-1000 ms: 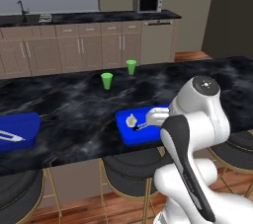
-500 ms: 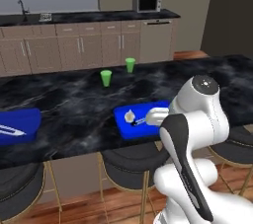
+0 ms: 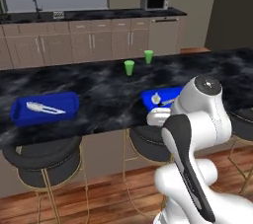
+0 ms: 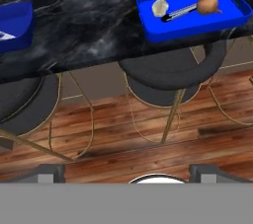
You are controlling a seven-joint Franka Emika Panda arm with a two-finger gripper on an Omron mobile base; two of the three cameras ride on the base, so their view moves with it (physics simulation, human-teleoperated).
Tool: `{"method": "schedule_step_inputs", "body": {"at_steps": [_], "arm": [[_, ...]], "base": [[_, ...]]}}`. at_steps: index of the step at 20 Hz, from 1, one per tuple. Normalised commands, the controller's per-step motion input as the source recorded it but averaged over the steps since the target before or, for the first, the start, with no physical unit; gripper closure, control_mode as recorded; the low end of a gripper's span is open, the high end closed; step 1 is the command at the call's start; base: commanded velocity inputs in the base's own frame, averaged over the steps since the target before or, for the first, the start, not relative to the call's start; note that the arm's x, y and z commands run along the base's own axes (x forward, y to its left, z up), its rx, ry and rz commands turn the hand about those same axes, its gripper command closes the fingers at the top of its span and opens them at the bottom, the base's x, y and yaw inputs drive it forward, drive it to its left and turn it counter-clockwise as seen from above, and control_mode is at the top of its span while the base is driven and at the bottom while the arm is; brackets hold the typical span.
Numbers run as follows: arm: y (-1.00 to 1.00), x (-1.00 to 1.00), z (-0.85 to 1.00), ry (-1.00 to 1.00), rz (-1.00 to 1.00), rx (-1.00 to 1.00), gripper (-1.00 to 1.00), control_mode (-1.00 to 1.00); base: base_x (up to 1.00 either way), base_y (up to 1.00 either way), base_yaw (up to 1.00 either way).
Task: Gather the onion and garlic from the fridge and place them on a tray on the dining counter. Then gather the fishs from the fridge and place them on the other tray.
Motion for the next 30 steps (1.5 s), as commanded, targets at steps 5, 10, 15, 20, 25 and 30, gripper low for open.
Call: {"method": "schedule_step_inputs", "body": {"at_steps": [5, 10, 15, 20, 25, 30], "arm": [[0.00, 0.00, 0.00, 0.00, 0.00, 0.00, -1.00, 1.00], [0.00, 0.00, 0.00, 0.00, 0.00, 0.00, -1.00, 1.00], [0.00, 0.00, 0.00, 0.00, 0.00, 0.00, -1.00, 1.00], [0.00, 0.00, 0.00, 0.00, 0.00, 0.00, -1.00, 1.00], [0.00, 0.00, 0.00, 0.00, 0.00, 0.00, -1.00, 1.00], [0.00, 0.00, 0.00, 0.00, 0.00, 0.00, -1.00, 1.00]], "base": [[-0.01, 1.00, -0.07], [-0.09, 1.00, -0.04], [-0.15, 1.00, 0.01], [-0.01, 1.00, 0.10], [0.05, 0.98, 0.18], [0.21, 0.86, 0.23]]}}
